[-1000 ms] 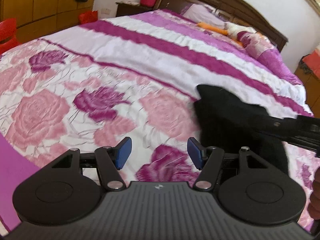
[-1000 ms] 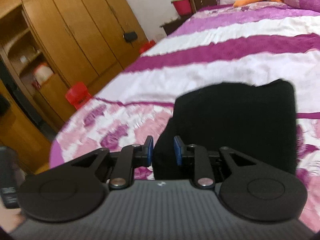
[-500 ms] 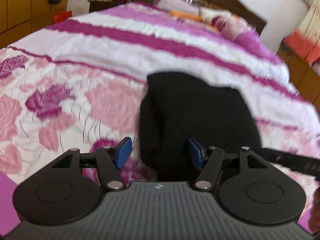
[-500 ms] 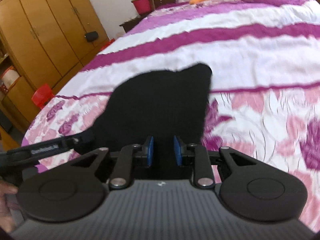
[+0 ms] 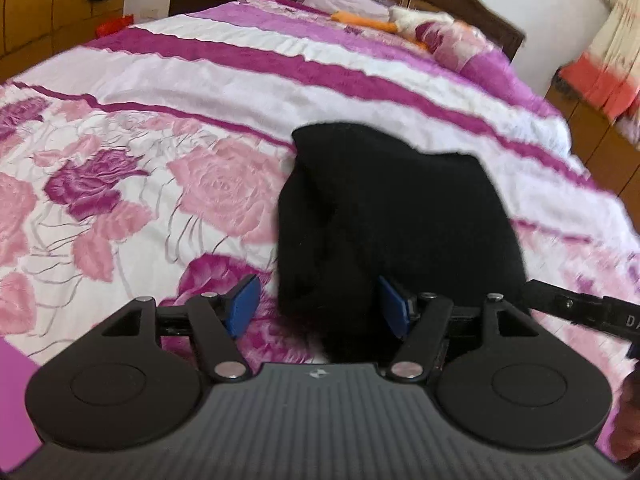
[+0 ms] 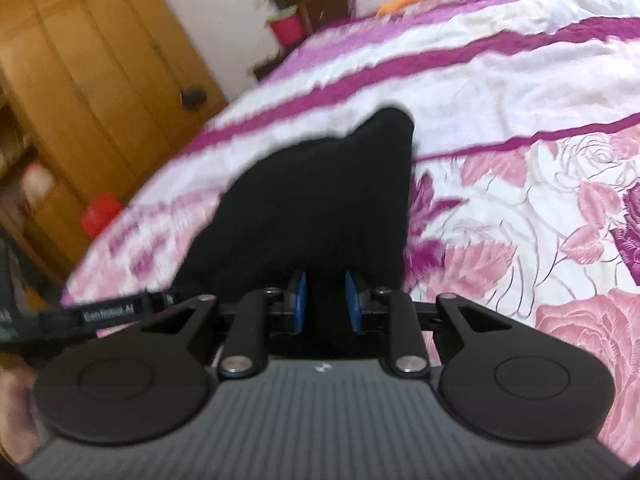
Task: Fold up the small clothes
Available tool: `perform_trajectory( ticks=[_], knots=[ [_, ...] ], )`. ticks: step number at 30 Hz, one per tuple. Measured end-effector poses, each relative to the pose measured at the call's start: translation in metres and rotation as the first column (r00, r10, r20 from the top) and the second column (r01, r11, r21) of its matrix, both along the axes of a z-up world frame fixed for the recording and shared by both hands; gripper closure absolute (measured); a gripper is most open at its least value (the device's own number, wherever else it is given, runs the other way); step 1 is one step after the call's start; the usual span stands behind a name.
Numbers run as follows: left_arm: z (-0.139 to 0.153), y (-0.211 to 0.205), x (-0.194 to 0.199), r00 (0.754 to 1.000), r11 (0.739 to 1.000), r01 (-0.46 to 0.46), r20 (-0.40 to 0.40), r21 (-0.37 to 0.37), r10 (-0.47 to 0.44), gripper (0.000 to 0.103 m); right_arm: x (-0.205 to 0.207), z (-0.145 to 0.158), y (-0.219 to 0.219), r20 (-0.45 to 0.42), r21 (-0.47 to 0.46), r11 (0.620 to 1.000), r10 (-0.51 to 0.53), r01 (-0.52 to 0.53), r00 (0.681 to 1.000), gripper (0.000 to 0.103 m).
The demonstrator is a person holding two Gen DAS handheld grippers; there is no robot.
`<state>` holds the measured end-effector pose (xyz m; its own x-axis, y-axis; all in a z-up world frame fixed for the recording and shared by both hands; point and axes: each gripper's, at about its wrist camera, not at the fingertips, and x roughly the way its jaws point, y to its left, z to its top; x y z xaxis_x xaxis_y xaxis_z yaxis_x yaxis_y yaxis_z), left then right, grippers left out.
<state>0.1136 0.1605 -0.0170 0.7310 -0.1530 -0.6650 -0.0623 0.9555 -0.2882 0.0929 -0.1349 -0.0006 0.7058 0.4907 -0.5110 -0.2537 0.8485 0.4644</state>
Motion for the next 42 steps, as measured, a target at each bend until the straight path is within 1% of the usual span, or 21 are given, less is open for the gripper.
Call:
perform_trajectory(
  ticks=[1, 2, 3, 4, 9, 12, 14, 18, 23, 29, 30, 31, 32, 33, 34, 36, 39, 42],
  knots=[
    [0.001, 0.002, 0.004, 1.000, 1.000, -0.005, -0.001, -0.019, 0.005, 0.031, 0.000, 0.001, -0.005, 0.014, 0.029, 0.999, -0.025, 0.024, 1.000, 0.040],
    [0.001, 0.004, 0.008, 1.000, 1.000, -0.008, 0.000, -0.030, 0.008, 0.029, 0.001, 0.001, -0.009, 0.026, 0.051, 0.998, -0.049, 0.048, 0.998, 0.032],
    [0.000, 0.003, 0.012, 1.000, 0.999, -0.006, 0.000, -0.035, 0.006, 0.028, 0.003, 0.001, -0.013, 0.038, 0.069, 0.995, -0.071, 0.069, 0.997, 0.028],
    [-0.001, 0.002, 0.016, 1.000, 0.999, 0.000, -0.003, -0.036, 0.000, 0.028, 0.006, 0.000, -0.016, 0.038, 0.076, 0.994, -0.079, 0.076, 0.996, 0.028],
    [-0.014, -0.005, 0.033, 0.999, 0.999, 0.026, -0.022, -0.043, -0.027, 0.021, 0.034, -0.017, -0.020, -0.053, 0.119, 0.989, -0.078, 0.084, 0.996, 0.028],
    [-0.020, -0.007, 0.039, 0.999, 0.998, 0.031, -0.014, -0.049, -0.031, 0.019, 0.044, -0.028, -0.018, -0.071, 0.145, 0.988, -0.050, 0.060, 0.996, 0.028],
    [-0.023, -0.007, 0.043, 0.999, 0.997, 0.037, -0.006, -0.072, -0.038, 0.019, 0.050, -0.036, -0.015, -0.083, 0.163, 0.986, -0.019, 0.032, 0.996, 0.029],
    [-0.029, -0.003, 0.050, 0.999, 0.990, 0.054, 0.003, -0.128, -0.054, 0.019, 0.059, -0.044, -0.008, -0.077, 0.198, 0.980, 0.034, -0.018, 0.996, 0.029],
    [-0.033, -0.003, 0.055, 0.998, 0.987, 0.066, 0.006, -0.148, -0.066, 0.019, 0.067, -0.049, -0.004, -0.062, 0.218, 0.975, 0.061, -0.047, 0.996, 0.029],
    [-0.035, -0.003, 0.059, 0.996, 0.983, 0.087, 0.019, -0.164, -0.085, 0.019, 0.070, -0.049, -0.001, -0.053, 0.242, 0.969, 0.060, -0.045, 0.997, 0.029],
    [-0.036, -0.003, 0.060, 0.996, 0.982, 0.091, 0.023, -0.168, -0.088, 0.020, 0.070, -0.050, -0.001, -0.050, 0.243, 0.969, 0.060, -0.046, 0.997, 0.030],
    [-0.036, -0.002, 0.061, 0.995, 0.978, 0.103, 0.033, -0.179, -0.099, 0.021, 0.072, -0.050, 0.000, -0.049, 0.243, 0.969, 0.062, -0.049, 0.997, 0.036],
    [-0.037, -0.003, 0.062, 0.993, 0.974, 0.118, 0.038, -0.193, -0.112, 0.029, 0.074, -0.050, 0.001, -0.050, 0.242, 0.968, 0.072, -0.058, 0.996, 0.040],
    [-0.038, -0.003, 0.062, 0.991, 0.967, 0.135, 0.041, -0.217, -0.129, 0.041, 0.076, -0.050, 0.000, -0.052, 0.245, 0.967, 0.080, -0.065, 0.995, 0.047],
    [-0.039, -0.003, 0.064, 0.989, 0.954, 0.146, 0.041, -0.261, -0.140, 0.044, 0.078, -0.050, -0.001, -0.055, 0.252, 0.966, 0.081, -0.064, 0.995, 0.053],
    [-0.036, -0.004, 0.062, 0.988, 0.949, 0.152, 0.055, -0.277, -0.142, 0.054, 0.076, -0.047, -0.004, -0.053, 0.261, 0.963, 0.078, -0.062, 0.996, 0.058],
    [-0.027, -0.006, 0.056, 0.984, 0.937, 0.174, 0.089, -0.301, -0.154, 0.058, 0.069, -0.036, -0.007, -0.032, 0.262, 0.963, 0.078, -0.067, 0.996, 0.060],
    [-0.018, -0.014, 0.047, 0.982, 0.923, 0.188, 0.097, -0.335, -0.165, 0.059, 0.061, -0.022, -0.012, -0.023, 0.262, 0.963, 0.072, -0.063, 0.997, 0.061]
  ],
)
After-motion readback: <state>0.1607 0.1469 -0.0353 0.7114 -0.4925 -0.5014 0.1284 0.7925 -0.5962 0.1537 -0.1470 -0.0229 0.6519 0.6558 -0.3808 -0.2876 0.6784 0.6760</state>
